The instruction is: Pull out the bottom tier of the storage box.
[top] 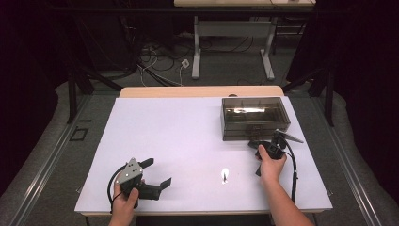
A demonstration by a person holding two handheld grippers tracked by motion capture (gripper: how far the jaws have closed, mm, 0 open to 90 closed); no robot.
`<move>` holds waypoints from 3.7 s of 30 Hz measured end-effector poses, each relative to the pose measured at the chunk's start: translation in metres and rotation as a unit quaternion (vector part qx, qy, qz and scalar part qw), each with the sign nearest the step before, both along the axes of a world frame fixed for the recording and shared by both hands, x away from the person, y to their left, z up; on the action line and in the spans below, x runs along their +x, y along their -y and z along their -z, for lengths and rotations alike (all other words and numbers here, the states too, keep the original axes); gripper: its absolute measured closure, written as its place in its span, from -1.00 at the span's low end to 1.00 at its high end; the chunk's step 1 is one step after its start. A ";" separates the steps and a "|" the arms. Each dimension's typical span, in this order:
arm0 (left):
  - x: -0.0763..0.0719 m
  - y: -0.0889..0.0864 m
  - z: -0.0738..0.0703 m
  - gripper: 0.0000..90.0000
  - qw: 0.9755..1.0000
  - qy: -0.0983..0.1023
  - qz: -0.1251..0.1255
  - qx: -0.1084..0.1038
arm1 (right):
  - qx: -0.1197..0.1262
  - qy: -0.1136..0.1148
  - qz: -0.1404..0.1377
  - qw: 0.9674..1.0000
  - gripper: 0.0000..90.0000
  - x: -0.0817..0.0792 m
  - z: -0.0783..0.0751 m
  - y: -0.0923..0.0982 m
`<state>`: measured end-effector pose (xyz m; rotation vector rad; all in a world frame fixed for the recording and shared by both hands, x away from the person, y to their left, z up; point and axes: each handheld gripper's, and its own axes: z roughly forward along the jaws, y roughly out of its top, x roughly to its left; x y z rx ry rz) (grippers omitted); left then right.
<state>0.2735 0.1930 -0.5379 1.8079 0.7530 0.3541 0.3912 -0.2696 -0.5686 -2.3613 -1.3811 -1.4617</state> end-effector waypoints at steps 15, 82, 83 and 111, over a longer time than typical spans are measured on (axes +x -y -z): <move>0.000 0.001 0.000 -0.99 1.000 -0.001 0.002 0.000 | 0.011 -0.017 -0.014 1.000 0.75 0.008 0.007 0.002; 0.001 0.000 0.001 -0.99 1.000 0.000 0.003 0.005 | 0.002 -0.039 -0.073 0.997 0.85 0.009 -0.004 0.010; 0.001 0.000 0.001 -0.99 1.000 0.000 0.003 0.005 | 0.004 -0.042 -0.071 0.997 0.85 0.009 -0.005 0.009; 0.001 0.001 0.001 -0.99 1.000 -0.004 0.004 0.006 | 0.002 -0.039 -0.079 0.996 0.85 -0.006 -0.005 0.012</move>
